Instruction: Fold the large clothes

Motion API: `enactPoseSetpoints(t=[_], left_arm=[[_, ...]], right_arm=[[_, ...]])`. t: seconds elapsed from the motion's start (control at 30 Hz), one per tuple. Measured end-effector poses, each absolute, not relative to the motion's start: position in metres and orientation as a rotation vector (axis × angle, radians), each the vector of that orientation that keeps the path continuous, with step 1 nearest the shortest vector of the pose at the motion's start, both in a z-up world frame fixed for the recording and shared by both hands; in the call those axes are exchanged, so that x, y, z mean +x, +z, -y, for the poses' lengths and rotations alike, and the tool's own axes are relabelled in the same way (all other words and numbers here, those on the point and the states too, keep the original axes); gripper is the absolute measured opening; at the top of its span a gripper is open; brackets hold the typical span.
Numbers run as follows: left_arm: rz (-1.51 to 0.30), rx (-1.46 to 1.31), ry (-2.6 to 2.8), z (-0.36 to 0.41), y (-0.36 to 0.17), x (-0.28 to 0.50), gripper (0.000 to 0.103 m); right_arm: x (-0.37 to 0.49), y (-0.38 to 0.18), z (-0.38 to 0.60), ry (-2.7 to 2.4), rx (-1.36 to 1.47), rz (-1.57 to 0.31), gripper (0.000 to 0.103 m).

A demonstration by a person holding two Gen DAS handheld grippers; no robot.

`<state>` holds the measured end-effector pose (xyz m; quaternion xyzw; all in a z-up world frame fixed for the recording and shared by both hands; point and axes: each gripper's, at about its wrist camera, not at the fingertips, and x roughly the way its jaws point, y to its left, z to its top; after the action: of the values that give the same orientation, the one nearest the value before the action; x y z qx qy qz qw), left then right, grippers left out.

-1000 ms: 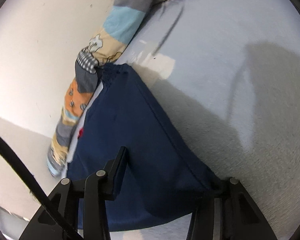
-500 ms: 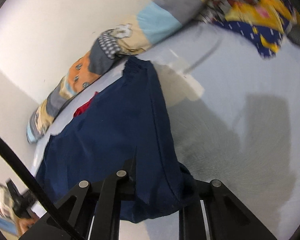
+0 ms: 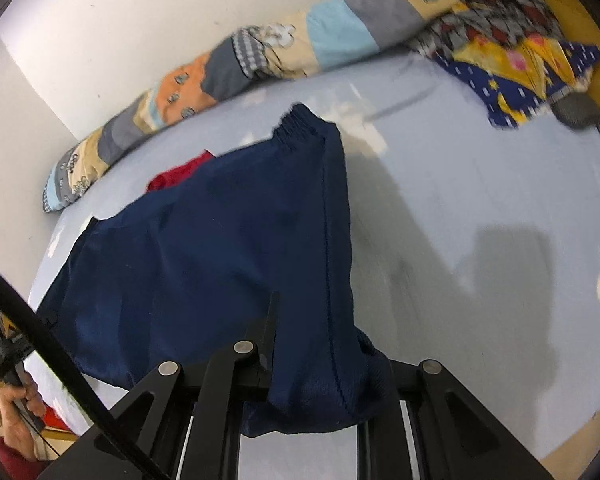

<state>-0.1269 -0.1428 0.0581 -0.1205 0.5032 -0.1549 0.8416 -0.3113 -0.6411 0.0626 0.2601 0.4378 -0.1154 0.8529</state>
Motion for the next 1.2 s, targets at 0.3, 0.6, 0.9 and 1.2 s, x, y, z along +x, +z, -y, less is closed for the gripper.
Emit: enactPoseSetpoints(t=[0.3, 0.6, 0.9, 1.2], left_arm=[[-1.127, -0.268, -0.114, 0.110, 0.042, -0.148, 0.056], [-0.890, -0.248, -0.098, 0.101, 0.112, -0.202, 0.058], [-0.481, -0.149, -0.186, 0.131, 0.184, -0.269, 0.081], [-0.478, -0.198, -0.260, 0.176, 0.186, -0.286, 0.081]], right_arm=[[-0.343, 0.033, 0.685, -0.383, 0.799, -0.997, 0.044], [-0.359, 0.144, 0.653, -0.477, 0.382, -0.678, 0.065], [-0.363, 0.193, 0.576, -0.134, 0.509, -0.413, 0.065], [-0.360, 0.215, 0.515, -0.001, 0.578, -0.429, 0.071]])
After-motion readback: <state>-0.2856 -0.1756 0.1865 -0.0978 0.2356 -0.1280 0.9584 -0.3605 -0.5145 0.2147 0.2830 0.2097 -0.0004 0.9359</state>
